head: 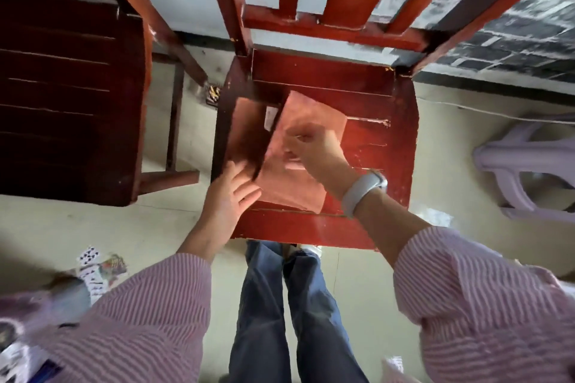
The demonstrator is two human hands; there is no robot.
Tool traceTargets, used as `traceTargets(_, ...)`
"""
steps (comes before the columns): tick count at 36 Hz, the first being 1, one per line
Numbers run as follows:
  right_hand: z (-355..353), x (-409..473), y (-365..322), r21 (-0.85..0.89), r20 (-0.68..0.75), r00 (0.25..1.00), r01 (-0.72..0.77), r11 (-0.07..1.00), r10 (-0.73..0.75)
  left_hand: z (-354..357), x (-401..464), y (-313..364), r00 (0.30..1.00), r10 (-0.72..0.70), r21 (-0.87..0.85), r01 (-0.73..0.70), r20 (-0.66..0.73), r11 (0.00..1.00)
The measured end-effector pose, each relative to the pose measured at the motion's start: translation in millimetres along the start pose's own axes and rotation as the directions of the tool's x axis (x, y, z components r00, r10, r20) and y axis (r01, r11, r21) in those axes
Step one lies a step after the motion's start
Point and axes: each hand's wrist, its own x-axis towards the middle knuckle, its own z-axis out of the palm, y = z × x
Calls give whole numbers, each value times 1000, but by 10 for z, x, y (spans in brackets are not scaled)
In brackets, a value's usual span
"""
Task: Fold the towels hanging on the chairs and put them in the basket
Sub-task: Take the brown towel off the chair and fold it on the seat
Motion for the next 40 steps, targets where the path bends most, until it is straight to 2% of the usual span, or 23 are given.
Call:
traceTargets(3,-3,159,-7,-356,-61,990,94,930,-124,-98,46,-72,999,-3,56,5,-37,998)
traceTargets(6,-107,304,-27,-562,-112,943,201,802,-315,-66,119,-178,997,57,192,-47,-48,980)
traceTargets(8,-155,400,-68,-670,-81,931,213,711,-355,-19,175,-230,982,165,331,-128,-88,935)
traceTargets(11,-162,584,-118,-809,29,957,193,555,-290,38,219,-274,904,407,569,-267,-132,778)
traceTargets(13,-126,707,-155,-833,46,977,153,532,-208,66,219,-281,856,503,623,-328,-122,710)
traceTargets(15,-81,774,-200,-830,52,982,145,538,-184,71,206,-279,841,527,619,-350,-123,703)
traceTargets(20,-25,803,-303,-833,95,972,195,518,-213,4,137,-288,854,512,604,-358,-98,712)
traceTargets(25,16,741,-337,-710,143,936,323,625,-322,-65,42,-246,863,469,565,-295,-189,770)
traceTargets(28,108,697,-400,-681,229,898,424,597,-376,-128,3,-231,844,468,569,-256,-262,781)
traceTargets(32,306,744,-456,-655,318,876,480,583,-363,-215,-19,-230,829,446,589,-183,-339,787)
traceTargets(37,569,847,-464,-681,314,874,479,554,-371,-298,79,-248,812,405,568,-112,-421,816)
traceTargets(40,670,923,-435,-749,273,880,448,488,-388,-349,143,-282,803,418,598,-97,-426,796)
